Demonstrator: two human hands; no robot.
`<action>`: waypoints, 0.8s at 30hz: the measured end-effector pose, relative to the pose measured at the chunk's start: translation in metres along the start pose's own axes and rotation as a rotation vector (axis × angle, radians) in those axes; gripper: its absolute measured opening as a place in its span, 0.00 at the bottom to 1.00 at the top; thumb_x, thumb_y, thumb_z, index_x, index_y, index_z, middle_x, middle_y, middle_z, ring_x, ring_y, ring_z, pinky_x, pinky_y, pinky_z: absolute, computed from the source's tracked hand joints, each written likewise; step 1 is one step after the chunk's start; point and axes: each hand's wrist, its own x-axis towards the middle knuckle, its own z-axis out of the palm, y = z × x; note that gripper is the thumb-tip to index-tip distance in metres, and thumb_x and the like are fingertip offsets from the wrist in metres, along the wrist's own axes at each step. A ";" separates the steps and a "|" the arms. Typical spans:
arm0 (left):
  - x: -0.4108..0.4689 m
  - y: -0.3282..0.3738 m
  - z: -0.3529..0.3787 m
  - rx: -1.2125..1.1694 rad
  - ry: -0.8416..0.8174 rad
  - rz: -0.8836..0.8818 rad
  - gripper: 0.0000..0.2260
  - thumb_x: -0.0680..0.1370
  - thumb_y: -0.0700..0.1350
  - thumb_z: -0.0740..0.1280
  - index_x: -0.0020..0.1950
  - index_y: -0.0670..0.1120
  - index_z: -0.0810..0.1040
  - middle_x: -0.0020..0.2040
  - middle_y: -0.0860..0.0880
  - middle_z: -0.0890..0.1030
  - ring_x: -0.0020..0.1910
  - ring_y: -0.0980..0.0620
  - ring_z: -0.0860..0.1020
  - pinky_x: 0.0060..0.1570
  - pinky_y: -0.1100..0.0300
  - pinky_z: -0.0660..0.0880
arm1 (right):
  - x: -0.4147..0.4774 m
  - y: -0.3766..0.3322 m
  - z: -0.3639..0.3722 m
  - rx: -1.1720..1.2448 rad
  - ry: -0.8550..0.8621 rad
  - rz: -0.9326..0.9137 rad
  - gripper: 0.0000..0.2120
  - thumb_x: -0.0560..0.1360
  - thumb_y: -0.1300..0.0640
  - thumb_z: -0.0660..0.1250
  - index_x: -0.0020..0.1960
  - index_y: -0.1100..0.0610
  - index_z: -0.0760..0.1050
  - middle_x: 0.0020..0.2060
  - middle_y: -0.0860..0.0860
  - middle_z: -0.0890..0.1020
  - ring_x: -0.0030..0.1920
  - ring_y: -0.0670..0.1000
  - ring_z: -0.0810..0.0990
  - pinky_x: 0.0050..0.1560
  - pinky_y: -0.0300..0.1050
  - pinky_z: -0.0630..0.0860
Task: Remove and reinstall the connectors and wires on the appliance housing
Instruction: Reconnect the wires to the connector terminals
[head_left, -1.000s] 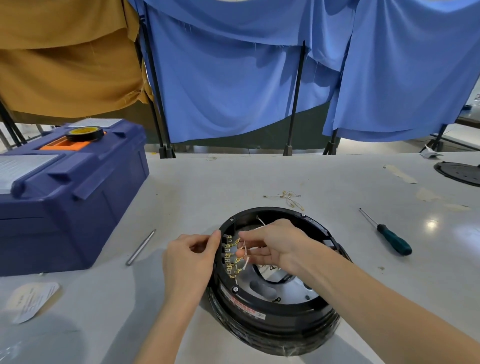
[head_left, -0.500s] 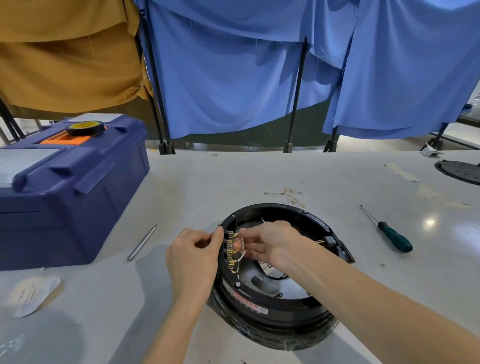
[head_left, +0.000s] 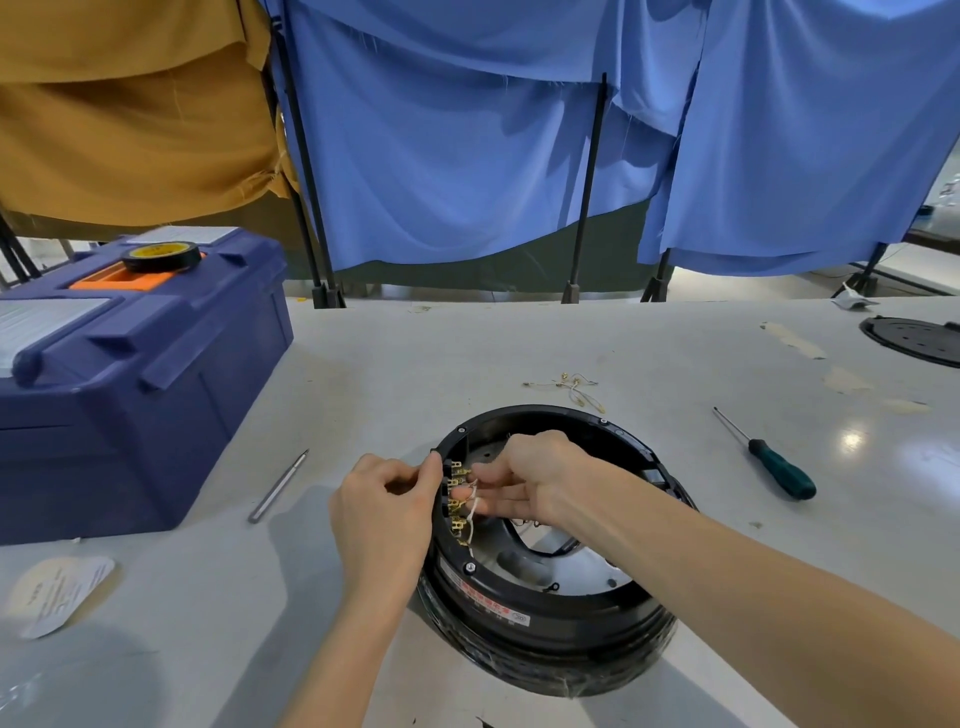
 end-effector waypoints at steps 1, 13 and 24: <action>0.000 0.000 0.000 -0.002 -0.002 0.003 0.13 0.72 0.47 0.74 0.28 0.48 0.80 0.33 0.51 0.77 0.33 0.56 0.74 0.33 0.64 0.65 | 0.000 -0.001 0.002 -0.005 0.022 -0.010 0.08 0.73 0.79 0.60 0.48 0.70 0.74 0.33 0.63 0.80 0.23 0.58 0.82 0.21 0.43 0.77; 0.003 0.000 0.001 -0.002 -0.027 -0.002 0.17 0.73 0.46 0.73 0.25 0.51 0.75 0.34 0.49 0.77 0.35 0.53 0.75 0.37 0.58 0.66 | 0.016 -0.005 0.024 -0.196 0.235 -0.091 0.07 0.74 0.69 0.53 0.40 0.64 0.67 0.28 0.59 0.75 0.23 0.56 0.77 0.18 0.40 0.72; 0.006 -0.001 -0.002 -0.007 -0.066 0.029 0.18 0.73 0.45 0.73 0.24 0.52 0.74 0.33 0.50 0.75 0.34 0.55 0.74 0.34 0.65 0.65 | 0.020 -0.007 0.028 -0.254 0.219 -0.118 0.06 0.73 0.68 0.54 0.40 0.65 0.68 0.29 0.60 0.78 0.22 0.57 0.78 0.21 0.40 0.73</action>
